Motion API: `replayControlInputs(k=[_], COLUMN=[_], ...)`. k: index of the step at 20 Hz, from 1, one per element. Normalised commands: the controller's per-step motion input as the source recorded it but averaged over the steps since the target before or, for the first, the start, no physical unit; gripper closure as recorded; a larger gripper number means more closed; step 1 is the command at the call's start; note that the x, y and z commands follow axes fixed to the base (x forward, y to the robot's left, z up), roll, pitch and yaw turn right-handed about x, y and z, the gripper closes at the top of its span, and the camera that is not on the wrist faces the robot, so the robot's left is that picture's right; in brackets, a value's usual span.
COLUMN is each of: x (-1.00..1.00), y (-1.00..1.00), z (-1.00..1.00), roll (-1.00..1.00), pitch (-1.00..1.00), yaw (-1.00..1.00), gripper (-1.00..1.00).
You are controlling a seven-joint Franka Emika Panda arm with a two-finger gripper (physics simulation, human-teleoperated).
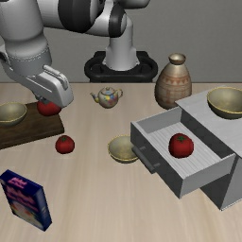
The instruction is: Pick the tomato next to the cereal and place it on the porcelain bowl between the cabinet and the cutting board
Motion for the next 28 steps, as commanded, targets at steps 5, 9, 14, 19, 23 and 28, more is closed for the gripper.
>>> replayControlInputs(k=[5, 9, 14, 19, 23, 28], x=[0.0, 0.0, 0.2, 0.0, 0.0, 0.0], y=[1.0, 1.0, 0.8, 0.4, 0.0, 0.0], z=[0.0, 0.0, 0.0, 0.0, 0.0, 0.0], roll=[0.0, 0.0, 0.0, 0.0, 0.0, 0.0], pitch=[0.0, 0.0, 0.0, 0.0, 0.0, 0.0], yaw=[0.0, 0.0, 0.0, 0.0, 0.0, 0.0], gripper=[1.0, 1.0, 1.0, -1.0, -1.0, -1.0])
